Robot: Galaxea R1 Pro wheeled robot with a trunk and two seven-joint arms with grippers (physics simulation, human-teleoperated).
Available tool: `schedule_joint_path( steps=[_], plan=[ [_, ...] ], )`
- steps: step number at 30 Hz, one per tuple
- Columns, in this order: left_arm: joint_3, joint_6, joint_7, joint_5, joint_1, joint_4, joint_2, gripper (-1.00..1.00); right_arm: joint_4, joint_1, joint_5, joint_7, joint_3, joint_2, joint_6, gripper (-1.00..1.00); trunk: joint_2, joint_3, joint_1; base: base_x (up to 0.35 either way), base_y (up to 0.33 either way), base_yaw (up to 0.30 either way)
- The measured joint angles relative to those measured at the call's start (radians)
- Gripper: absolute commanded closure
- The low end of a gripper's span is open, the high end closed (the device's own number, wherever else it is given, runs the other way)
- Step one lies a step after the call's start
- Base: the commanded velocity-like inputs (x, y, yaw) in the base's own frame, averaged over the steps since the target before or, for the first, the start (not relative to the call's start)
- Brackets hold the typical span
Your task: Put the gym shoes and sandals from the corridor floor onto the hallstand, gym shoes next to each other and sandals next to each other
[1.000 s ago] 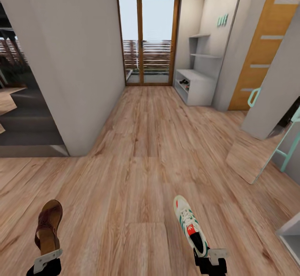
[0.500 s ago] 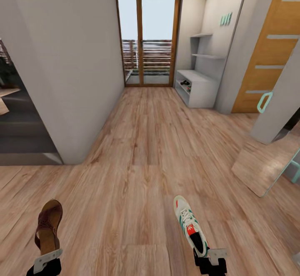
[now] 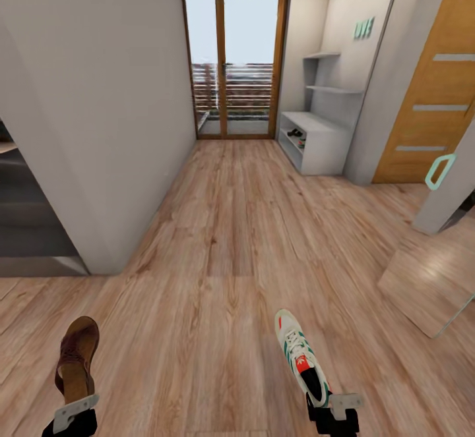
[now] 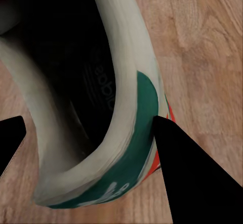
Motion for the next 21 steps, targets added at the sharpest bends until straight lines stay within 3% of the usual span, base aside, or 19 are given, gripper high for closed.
schedule_joint_path(
  steps=[21],
  plan=[
    [0.000, 0.000, 0.000, 0.000, 0.000, 0.000, 0.000, 1.00, 0.000, 0.000, 0.000, 0.000, 0.000, 0.000, 0.000, 1.00, 0.000, 0.000, 0.000, 0.338, 0.000, 0.000]
  ],
)
